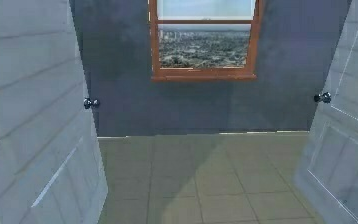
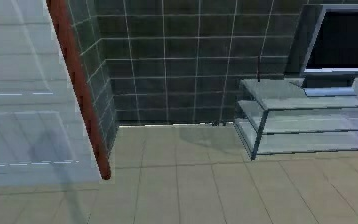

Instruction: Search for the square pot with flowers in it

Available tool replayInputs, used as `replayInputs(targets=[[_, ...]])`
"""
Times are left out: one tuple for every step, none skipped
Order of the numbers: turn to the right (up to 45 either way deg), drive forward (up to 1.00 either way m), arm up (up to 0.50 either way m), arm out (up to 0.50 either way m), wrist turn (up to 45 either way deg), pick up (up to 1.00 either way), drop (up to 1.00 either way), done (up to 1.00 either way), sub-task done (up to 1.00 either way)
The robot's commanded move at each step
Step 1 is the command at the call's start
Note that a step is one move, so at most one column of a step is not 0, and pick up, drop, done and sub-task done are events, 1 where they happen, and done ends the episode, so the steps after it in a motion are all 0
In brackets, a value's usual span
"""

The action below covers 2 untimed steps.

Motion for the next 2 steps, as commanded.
replayInputs(targets=[[0.0, 1.00, 0.00, 0.00, 0.0, 0.00, 0.00, 0.00, 0.00], [-6.0, 0.00, 0.00, 0.00, 0.0, 0.00, 0.00, 0.00, 0.00]])
